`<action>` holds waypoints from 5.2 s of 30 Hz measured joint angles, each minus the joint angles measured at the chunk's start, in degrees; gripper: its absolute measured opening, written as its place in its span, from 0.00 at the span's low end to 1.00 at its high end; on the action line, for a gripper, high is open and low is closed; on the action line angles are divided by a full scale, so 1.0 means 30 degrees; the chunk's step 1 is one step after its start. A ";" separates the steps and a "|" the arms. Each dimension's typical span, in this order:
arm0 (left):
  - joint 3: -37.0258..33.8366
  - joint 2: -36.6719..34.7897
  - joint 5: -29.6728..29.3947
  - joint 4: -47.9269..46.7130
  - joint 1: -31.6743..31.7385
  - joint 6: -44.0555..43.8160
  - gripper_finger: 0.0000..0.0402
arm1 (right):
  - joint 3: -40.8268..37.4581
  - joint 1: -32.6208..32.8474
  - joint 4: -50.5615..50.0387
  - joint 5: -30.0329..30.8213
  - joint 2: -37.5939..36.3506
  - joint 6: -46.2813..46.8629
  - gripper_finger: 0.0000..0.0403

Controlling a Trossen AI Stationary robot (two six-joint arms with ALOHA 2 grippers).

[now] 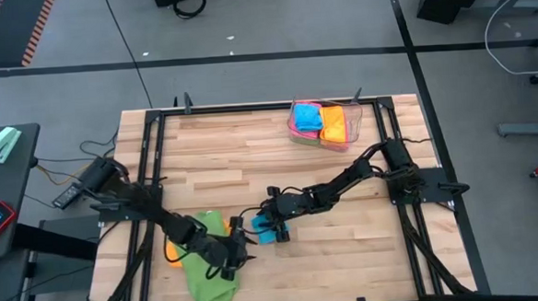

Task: Fold microfiber towels
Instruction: Fold the blue towel, then stack the blue towel on top of the yellow towel

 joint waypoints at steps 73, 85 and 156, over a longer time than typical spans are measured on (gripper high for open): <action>0.0011 0.0587 -0.3143 -0.1220 0.0466 0.5184 0.44 | 0.0022 -0.0706 -0.4831 -0.0080 -0.6119 -0.0448 0.45; 0.0013 0.0584 -0.5323 -0.3226 0.0673 1.0431 0.60 | -0.0015 0.0758 -0.7394 0.0330 -0.6506 0.0561 0.45; 0.0107 0.1372 0.5320 -0.2202 0.5843 0.7092 0.05 | 0.1091 0.6062 -0.8276 0.8295 -0.4584 -0.1918 0.68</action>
